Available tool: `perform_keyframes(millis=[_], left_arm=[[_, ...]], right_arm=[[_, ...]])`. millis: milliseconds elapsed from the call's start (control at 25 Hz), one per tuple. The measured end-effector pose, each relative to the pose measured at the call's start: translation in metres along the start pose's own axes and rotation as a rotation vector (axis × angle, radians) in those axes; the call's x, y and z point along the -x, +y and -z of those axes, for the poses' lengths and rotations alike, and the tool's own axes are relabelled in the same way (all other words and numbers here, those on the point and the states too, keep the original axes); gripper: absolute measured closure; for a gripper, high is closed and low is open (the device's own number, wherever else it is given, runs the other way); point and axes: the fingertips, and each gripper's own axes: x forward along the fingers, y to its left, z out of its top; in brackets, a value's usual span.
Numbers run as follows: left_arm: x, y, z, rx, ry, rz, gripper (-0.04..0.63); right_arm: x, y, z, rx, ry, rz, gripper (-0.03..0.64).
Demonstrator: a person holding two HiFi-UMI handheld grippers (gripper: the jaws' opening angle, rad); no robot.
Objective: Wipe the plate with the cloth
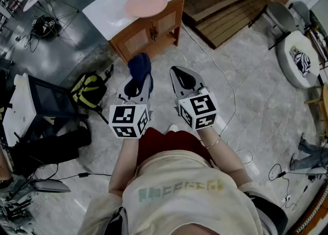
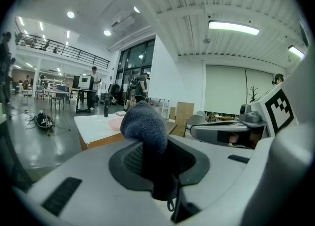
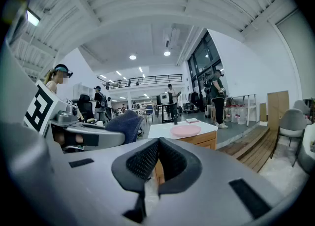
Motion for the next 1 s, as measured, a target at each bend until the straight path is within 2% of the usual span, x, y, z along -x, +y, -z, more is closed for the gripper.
perform_keyframes(millis=[280, 560, 1000], left_arm=[[0.007, -0.014, 0.0, -0.01, -0.008, -0.019, 0.515], [0.001, -0.005, -0.007, -0.017, -0.022, -0.047, 0.515], [-0.066, 0.037, -0.033, -0.025, -0.022, -0.037, 0.515]], right_arm=[[0.017, -0.004, 0.005, -0.014, -0.004, -0.018, 0.578], [0.018, -0.017, 0.004, -0.045, -0.01, -0.005, 0.578], [-0.041, -0.062, -0.01, -0.086, -0.011, 0.03, 0.578]])
